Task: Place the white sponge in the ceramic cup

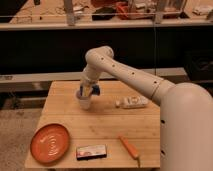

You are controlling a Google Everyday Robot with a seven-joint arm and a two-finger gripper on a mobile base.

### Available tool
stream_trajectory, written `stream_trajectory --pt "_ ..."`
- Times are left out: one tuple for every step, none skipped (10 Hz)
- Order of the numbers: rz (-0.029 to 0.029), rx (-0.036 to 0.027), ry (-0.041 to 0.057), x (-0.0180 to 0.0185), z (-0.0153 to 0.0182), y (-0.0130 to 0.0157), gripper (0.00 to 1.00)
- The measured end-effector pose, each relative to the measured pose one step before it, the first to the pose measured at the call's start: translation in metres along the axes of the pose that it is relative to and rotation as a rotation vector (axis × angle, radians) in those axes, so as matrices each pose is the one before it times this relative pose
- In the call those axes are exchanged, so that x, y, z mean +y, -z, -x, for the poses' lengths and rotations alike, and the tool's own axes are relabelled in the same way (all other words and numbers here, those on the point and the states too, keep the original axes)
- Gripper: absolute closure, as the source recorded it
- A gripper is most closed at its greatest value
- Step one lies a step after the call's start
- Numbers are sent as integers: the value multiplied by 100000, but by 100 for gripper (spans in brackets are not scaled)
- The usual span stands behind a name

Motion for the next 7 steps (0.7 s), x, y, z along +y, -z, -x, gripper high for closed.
stream_trajectory --pt "-52 -113 -54 48 -27 -26 94" --pt "96 -20 -70 63 -56 -96 94" --pt "-104 -94 -39 12 18 20 94" --pt "-72 -65 -131 33 -73 26 94" --pt "46 -56 63 33 17 -40 94" --pt "-43 -120 8 28 4 1 94" --pt "-17 -120 -9 38 -41 -35 94"
